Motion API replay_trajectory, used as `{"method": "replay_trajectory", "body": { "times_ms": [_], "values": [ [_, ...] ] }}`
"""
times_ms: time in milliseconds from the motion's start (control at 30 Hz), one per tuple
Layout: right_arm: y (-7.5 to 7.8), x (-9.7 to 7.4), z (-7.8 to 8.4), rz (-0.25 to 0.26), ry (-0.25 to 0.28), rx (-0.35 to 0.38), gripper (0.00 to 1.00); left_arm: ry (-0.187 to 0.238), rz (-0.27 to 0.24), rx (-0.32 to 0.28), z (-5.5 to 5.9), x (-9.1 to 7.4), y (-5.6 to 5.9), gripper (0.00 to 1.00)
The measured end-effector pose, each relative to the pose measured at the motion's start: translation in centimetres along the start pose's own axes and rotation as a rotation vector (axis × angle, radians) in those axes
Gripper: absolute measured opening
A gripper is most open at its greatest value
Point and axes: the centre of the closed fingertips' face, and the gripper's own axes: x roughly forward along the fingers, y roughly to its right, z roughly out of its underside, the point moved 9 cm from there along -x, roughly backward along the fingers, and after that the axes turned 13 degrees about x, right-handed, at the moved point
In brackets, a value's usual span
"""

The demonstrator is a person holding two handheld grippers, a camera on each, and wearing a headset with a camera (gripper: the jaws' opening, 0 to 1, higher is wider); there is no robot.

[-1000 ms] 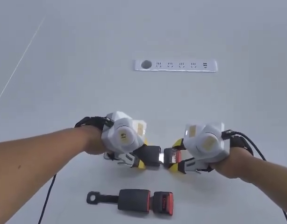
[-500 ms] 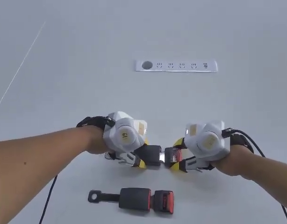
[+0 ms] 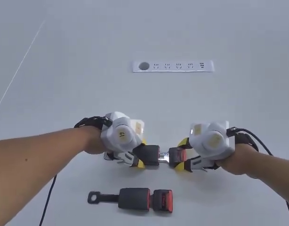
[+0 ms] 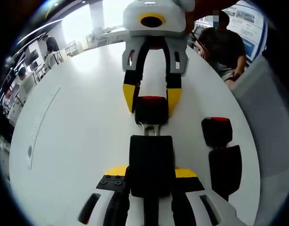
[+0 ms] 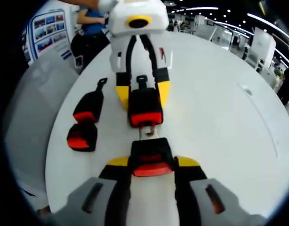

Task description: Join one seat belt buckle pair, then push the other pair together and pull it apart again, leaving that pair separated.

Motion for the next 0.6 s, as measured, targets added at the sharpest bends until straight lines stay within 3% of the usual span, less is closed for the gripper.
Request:
{"method": "replay_trajectory", "body": {
  "times_ms": [600],
  "values": [
    [1.1,-2.2,3.6,0.020,-0.009,-0.007,0.36,-0.004,0.000,-0.003,-0.2,-0.1,-0.1,0.34]
  ]
}}
